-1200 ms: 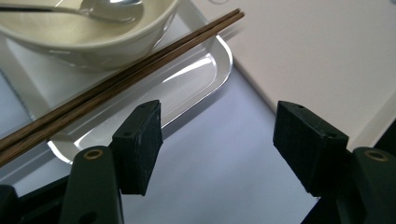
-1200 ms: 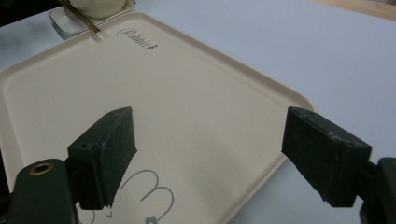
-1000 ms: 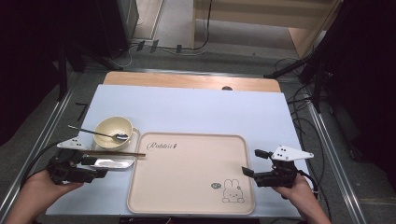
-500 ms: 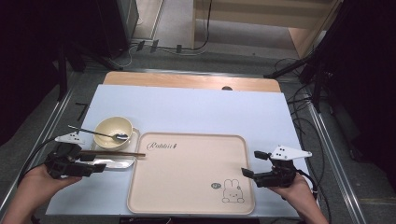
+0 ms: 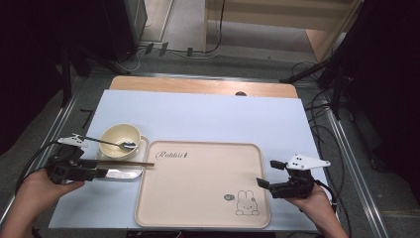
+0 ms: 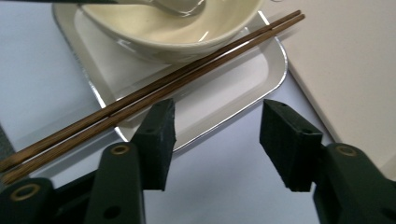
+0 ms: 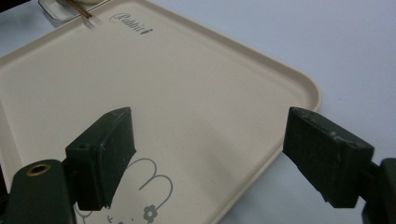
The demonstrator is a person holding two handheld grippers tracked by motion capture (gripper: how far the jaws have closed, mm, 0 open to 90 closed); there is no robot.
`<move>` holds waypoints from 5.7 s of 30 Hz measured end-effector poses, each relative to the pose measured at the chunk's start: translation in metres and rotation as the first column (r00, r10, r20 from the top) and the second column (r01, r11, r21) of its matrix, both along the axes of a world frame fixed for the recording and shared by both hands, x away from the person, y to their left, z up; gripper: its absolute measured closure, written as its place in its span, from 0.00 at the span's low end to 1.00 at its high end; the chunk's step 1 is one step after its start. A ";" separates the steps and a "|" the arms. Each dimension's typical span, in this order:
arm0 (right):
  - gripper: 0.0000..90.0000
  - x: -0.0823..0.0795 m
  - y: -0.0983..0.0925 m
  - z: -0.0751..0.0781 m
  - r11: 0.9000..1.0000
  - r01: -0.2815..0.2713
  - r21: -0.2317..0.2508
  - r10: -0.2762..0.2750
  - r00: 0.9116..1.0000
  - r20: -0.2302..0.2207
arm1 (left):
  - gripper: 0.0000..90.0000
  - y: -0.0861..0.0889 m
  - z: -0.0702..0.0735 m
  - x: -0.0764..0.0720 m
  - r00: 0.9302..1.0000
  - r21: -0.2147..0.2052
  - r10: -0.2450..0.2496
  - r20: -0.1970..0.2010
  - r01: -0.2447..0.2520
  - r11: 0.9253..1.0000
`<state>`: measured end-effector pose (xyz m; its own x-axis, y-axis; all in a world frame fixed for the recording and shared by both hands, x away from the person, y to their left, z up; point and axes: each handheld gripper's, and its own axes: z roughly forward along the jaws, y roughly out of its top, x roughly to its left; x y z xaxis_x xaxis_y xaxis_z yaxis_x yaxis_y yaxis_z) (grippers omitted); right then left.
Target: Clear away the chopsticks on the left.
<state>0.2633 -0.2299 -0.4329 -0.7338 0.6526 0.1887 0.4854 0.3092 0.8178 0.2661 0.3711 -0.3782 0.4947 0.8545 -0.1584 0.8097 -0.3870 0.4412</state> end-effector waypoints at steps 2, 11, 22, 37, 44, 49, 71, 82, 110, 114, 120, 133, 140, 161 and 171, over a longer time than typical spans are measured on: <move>0.19 0.000 0.000 0.000 1.000 0.004 0.000 -0.004 1.000 0.000 | 0.57 0.002 -0.001 0.001 1.000 -0.002 0.026 -0.004 -0.026 1.000; 0.19 0.000 0.000 0.000 1.000 0.003 -0.005 -0.003 1.000 0.003 | 0.84 0.007 -0.007 0.014 0.992 0.038 0.122 -0.038 -0.121 0.992; 0.21 0.000 0.000 -0.001 1.000 0.001 -0.014 -0.001 1.000 0.005 | 1.00 0.007 -0.016 0.029 0.980 0.062 0.198 -0.023 -0.196 0.979; 0.22 0.000 0.001 -0.001 1.000 -0.003 -0.019 0.003 1.000 0.003 | 1.00 0.008 -0.025 0.036 0.976 0.088 0.218 -0.003 -0.217 0.972; 0.22 0.000 0.001 -0.001 1.000 -0.003 -0.020 0.003 1.000 0.003 | 1.00 0.008 -0.027 0.038 0.976 0.092 0.220 -0.002 -0.219 0.971; 0.22 0.000 0.001 -0.001 1.000 -0.004 -0.021 0.004 1.000 0.003 | 1.00 0.008 -0.028 0.037 0.976 0.099 0.218 -0.010 -0.216 0.971; 0.23 -0.001 0.000 -0.001 1.000 -0.003 -0.022 0.003 1.000 0.003 | 0.88 0.018 -0.013 0.023 0.982 0.043 0.187 0.014 -0.188 0.981; 0.23 -0.001 0.001 -0.001 1.000 -0.012 -0.027 0.013 1.000 0.009 | 0.50 0.009 -0.007 0.007 0.998 0.055 -0.056 -0.017 0.057 0.997; 0.25 -0.001 0.001 -0.002 0.999 -0.022 -0.039 0.023 1.000 0.009 | 0.76 -0.001 -0.014 0.032 0.880 0.199 -0.473 -0.039 0.471 0.860; 0.25 -0.002 0.001 -0.001 0.999 -0.020 -0.039 0.021 1.000 0.008 | 0.78 -0.006 -0.018 0.034 0.862 0.227 -0.504 -0.057 0.503 0.834; 0.25 -0.001 0.001 -0.002 0.999 -0.023 -0.039 0.023 1.000 0.010 | 0.79 -0.010 -0.023 0.036 0.854 0.247 -0.516 -0.063 0.515 0.821; 0.25 -0.001 0.001 -0.002 0.999 -0.024 -0.040 0.024 1.000 0.010 | 0.83 -0.018 -0.032 0.042 0.818 0.291 -0.569 -0.090 0.568 0.770; 0.25 -0.001 0.001 -0.002 0.999 -0.019 -0.041 0.019 1.000 0.008 | 0.88 -0.021 -0.034 0.043 0.806 0.279 -0.581 -0.110 0.586 0.761; 0.25 -0.002 0.001 -0.001 0.999 -0.025 -0.031 0.026 1.000 0.013 | 0.95 -0.027 -0.009 0.046 0.825 0.126 -0.538 -0.173 0.561 0.818; 0.25 -0.001 0.001 -0.002 0.999 -0.021 -0.024 0.021 1.000 0.009 | 0.95 -0.041 0.010 0.047 0.876 0.012 -0.434 -0.210 0.446 0.895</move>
